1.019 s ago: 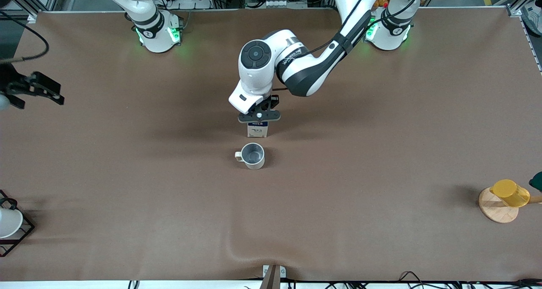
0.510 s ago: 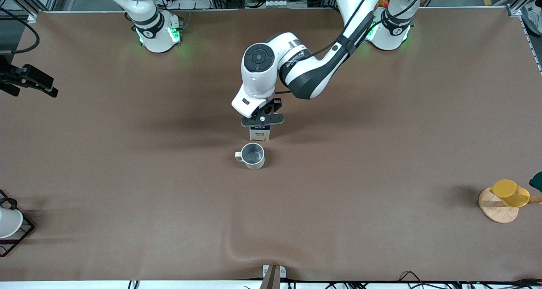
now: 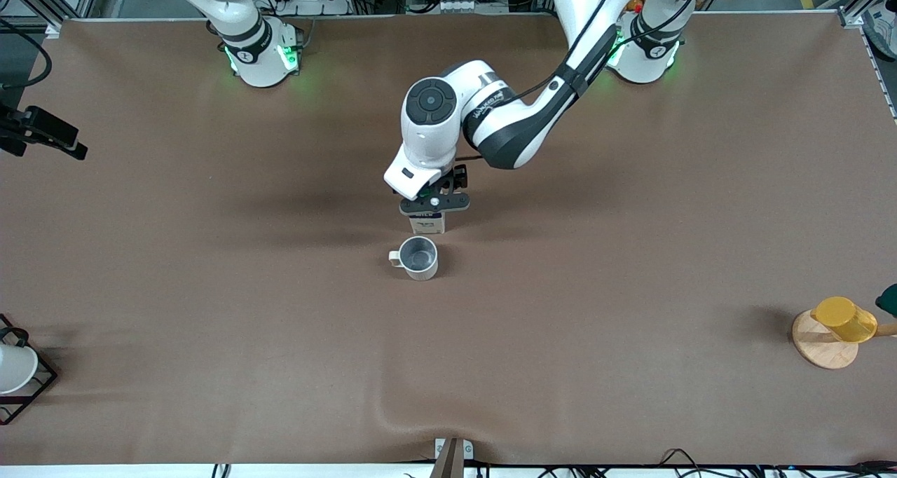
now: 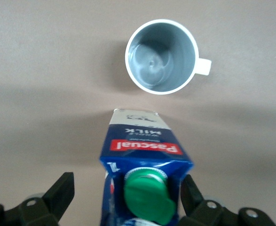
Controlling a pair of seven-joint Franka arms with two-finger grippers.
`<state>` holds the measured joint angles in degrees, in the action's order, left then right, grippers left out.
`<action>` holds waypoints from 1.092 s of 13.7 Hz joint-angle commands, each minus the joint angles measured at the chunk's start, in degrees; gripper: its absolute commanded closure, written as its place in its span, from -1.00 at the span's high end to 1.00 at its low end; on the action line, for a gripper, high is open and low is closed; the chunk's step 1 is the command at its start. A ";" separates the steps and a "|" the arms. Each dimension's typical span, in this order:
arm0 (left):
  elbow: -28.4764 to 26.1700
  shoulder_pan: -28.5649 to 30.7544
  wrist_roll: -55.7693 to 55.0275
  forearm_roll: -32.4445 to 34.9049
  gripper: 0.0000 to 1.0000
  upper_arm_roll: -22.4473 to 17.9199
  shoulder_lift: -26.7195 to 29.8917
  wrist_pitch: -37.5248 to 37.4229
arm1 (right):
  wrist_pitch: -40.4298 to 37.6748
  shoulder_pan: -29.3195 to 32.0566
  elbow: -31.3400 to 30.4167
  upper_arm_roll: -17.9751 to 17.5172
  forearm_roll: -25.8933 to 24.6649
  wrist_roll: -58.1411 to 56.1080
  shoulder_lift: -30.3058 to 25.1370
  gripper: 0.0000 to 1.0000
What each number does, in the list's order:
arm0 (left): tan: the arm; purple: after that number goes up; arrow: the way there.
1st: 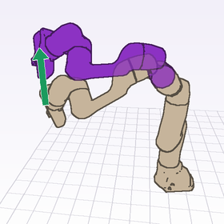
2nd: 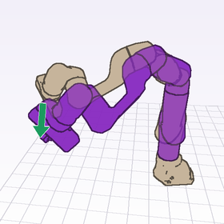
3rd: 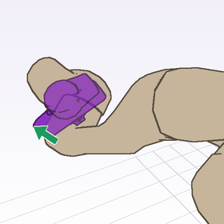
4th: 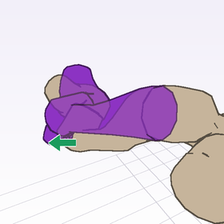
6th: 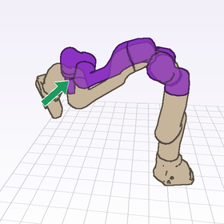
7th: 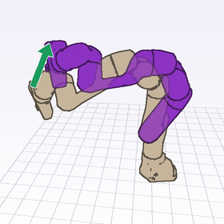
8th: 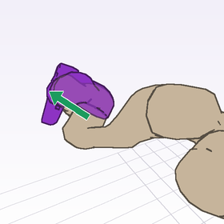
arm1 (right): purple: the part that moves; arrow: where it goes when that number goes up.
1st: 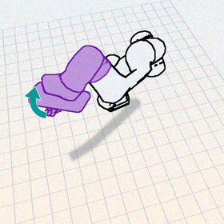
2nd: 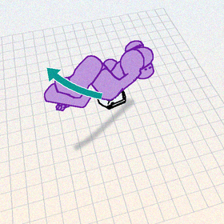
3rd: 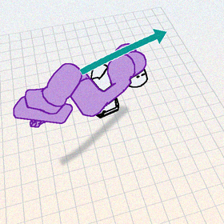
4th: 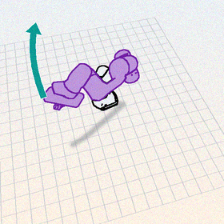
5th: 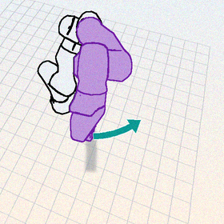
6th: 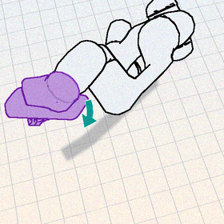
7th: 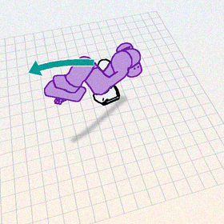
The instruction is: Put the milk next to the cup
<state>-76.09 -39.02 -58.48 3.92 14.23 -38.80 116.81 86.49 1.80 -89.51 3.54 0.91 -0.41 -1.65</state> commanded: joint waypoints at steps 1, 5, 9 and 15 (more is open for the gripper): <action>0.41 -0.27 -1.11 1.62 1.00 -0.17 3.90 -3.06 | -0.71 1.19 0.13 -0.81 0.94 0.85 -0.38 1.00; -0.11 4.37 -0.94 1.88 1.00 -0.96 12.58 -9.48 | -0.53 1.19 0.22 -0.81 0.93 0.85 -0.38 1.00; -0.46 15.87 0.55 1.97 1.00 -1.05 20.07 -15.64 | -0.27 1.10 0.30 -0.90 0.94 0.85 -0.20 1.00; -0.64 30.56 19.43 1.88 1.00 -0.96 25.87 -23.20 | -0.27 0.49 0.13 -1.16 1.11 0.85 0.06 1.00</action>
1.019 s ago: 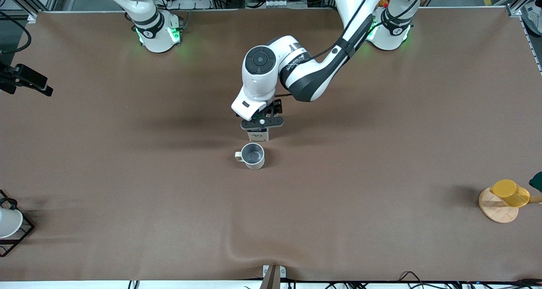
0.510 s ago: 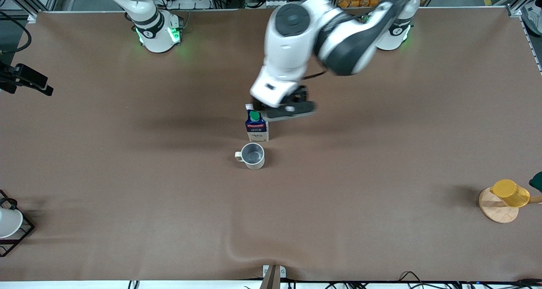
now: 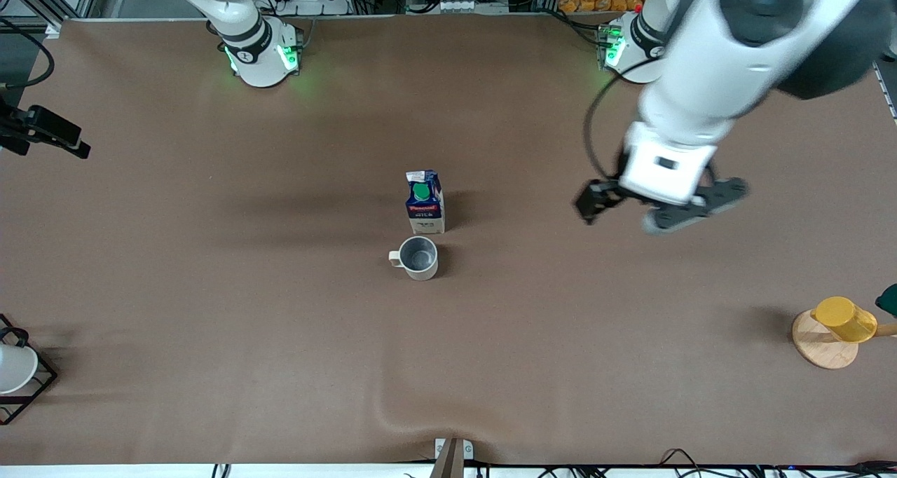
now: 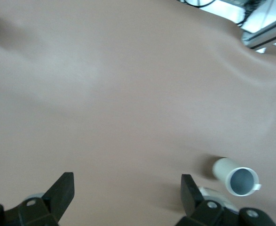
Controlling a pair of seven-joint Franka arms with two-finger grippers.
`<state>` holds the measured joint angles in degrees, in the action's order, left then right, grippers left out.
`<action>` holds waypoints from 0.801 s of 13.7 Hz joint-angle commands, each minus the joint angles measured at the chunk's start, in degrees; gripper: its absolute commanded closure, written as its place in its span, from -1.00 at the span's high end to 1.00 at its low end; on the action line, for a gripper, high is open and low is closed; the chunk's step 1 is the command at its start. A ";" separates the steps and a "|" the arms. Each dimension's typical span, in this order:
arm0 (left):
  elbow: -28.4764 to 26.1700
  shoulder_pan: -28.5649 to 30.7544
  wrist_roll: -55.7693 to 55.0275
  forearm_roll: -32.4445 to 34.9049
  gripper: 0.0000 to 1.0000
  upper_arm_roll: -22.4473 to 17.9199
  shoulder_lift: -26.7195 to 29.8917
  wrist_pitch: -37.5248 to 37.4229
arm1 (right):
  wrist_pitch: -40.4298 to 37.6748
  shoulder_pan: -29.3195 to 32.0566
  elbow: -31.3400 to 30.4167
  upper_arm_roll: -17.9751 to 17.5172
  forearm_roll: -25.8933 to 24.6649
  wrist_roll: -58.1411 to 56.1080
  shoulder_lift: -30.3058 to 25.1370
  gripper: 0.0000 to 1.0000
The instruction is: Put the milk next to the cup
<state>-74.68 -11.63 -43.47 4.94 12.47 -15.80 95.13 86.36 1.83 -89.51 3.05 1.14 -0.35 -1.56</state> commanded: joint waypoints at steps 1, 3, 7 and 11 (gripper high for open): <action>-2.05 4.59 7.06 0.86 1.00 0.80 3.32 -2.22 | -0.14 0.46 0.12 -0.68 0.88 0.79 -0.02 1.00; -2.23 6.96 11.55 0.86 1.00 0.80 5.07 -5.29 | -0.14 0.46 0.12 -0.68 0.88 0.79 -0.02 1.00; -3.37 10.13 16.39 0.60 1.00 0.97 6.75 -7.15 | 0.13 0.46 0.21 -0.68 0.88 0.79 0.07 1.00; -8.80 11.46 18.69 -0.54 1.00 0.36 10.78 -6.80 | 0.13 0.46 0.21 -0.68 0.88 0.79 0.07 1.00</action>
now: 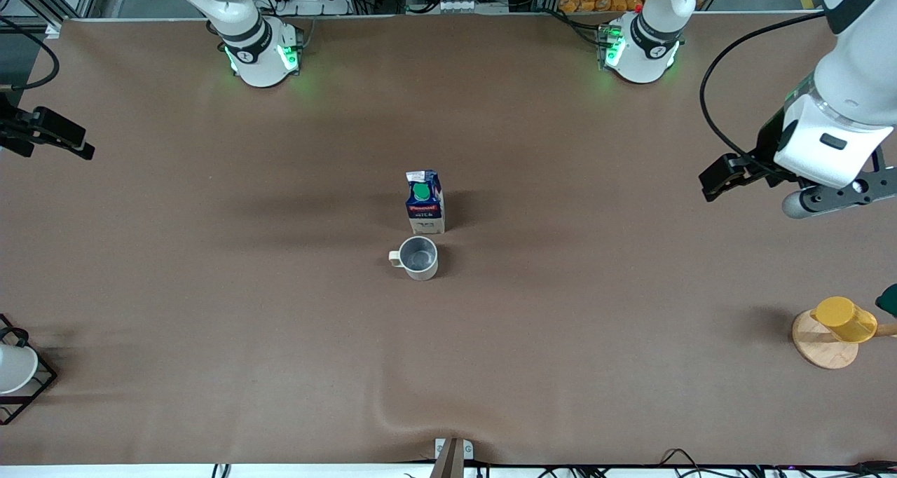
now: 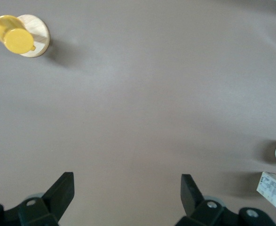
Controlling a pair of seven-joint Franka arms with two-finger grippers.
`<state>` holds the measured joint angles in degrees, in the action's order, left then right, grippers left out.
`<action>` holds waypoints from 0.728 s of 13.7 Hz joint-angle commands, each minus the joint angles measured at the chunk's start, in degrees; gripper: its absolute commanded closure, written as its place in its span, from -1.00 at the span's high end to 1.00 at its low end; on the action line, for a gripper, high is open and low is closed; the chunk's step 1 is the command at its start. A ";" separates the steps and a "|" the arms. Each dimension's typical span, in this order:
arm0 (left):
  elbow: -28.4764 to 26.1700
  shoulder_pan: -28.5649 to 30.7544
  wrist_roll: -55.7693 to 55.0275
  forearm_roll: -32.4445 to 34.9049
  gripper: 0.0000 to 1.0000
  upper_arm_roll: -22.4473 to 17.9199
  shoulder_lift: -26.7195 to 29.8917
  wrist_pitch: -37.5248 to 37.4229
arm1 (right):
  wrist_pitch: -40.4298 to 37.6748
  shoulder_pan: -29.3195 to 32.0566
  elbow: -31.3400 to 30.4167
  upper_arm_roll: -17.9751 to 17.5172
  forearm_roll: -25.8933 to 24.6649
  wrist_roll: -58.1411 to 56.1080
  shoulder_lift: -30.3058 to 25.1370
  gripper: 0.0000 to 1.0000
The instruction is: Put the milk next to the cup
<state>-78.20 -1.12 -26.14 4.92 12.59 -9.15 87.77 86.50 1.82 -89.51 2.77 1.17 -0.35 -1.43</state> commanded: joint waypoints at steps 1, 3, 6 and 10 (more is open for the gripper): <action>-6.42 1.03 1.70 -1.13 1.00 -1.24 4.40 1.08 | -0.02 0.47 0.21 -0.40 0.85 0.79 -0.06 1.00; -8.18 1.03 6.34 -1.23 1.00 -3.18 6.15 1.44 | -0.11 0.47 0.21 -0.40 0.85 0.79 -0.06 1.00; -11.80 -0.37 8.73 -1.40 1.00 -7.39 9.32 2.85 | -0.02 0.55 0.21 -0.40 0.85 0.79 -0.06 1.00; -11.45 -1.52 14.36 -2.81 1.00 -9.52 9.85 3.20 | -0.02 0.55 0.21 -0.40 0.85 0.79 -0.06 1.00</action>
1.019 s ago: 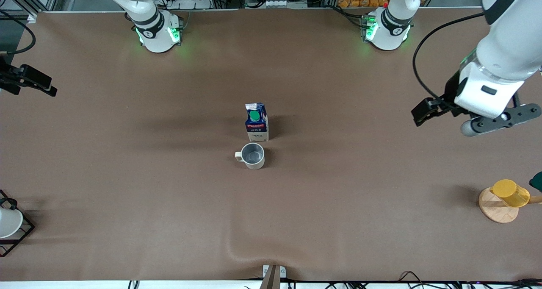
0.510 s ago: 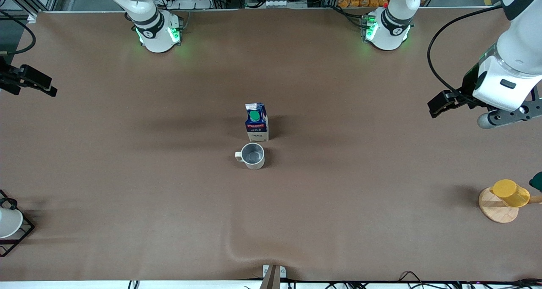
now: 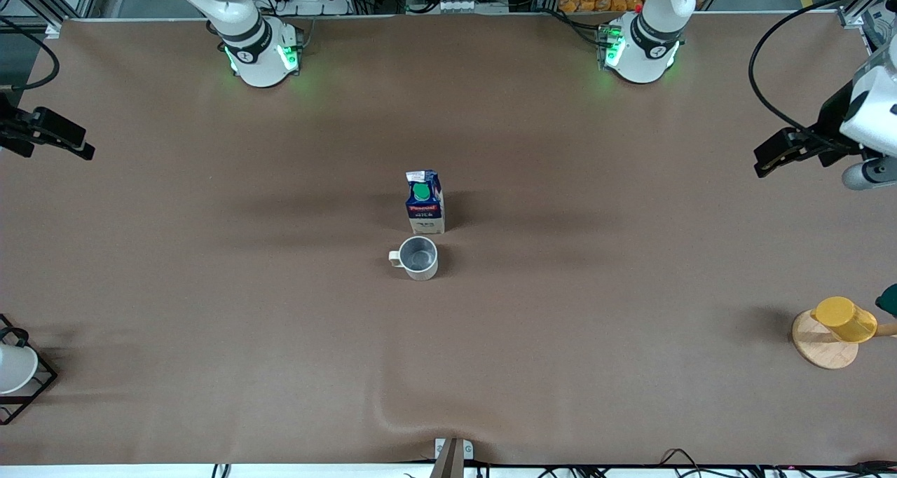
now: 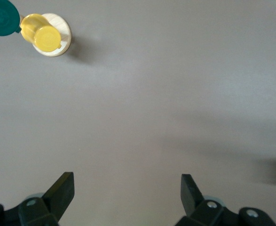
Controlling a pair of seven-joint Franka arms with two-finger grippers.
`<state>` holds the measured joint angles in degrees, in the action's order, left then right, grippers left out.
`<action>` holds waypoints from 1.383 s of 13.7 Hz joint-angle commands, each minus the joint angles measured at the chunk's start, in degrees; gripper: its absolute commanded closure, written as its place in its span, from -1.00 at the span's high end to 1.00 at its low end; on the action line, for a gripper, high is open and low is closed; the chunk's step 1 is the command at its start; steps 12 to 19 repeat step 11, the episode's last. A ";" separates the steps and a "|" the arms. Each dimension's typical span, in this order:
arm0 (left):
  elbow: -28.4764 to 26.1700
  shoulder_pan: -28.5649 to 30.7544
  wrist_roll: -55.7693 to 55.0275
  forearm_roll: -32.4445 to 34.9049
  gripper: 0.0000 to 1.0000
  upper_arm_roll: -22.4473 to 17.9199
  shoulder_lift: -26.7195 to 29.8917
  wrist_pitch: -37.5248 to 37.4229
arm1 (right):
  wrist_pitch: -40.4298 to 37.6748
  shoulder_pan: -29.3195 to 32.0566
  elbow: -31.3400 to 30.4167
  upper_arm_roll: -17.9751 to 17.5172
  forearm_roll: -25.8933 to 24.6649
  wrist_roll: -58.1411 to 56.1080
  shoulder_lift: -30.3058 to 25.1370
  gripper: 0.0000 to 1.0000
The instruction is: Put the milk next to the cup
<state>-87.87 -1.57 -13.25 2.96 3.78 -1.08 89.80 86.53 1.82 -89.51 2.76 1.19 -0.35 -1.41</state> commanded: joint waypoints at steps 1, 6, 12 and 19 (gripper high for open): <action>-1.60 -0.98 1.30 -0.68 1.00 -0.71 1.26 1.16 | -0.04 0.55 0.21 -0.39 0.84 0.79 -0.09 1.00; -0.37 -1.16 1.30 -0.85 1.00 -0.44 0.46 0.55 | -0.04 0.55 0.21 -0.39 0.84 0.79 -0.09 1.00; -0.37 -1.07 1.38 -1.73 1.00 -0.09 0.55 0.02 | -0.04 0.55 0.21 -0.39 0.84 0.79 -0.09 1.00; -0.37 -1.07 1.38 -1.73 1.00 -0.09 0.55 0.02 | -0.04 0.55 0.21 -0.39 0.84 0.79 -0.09 1.00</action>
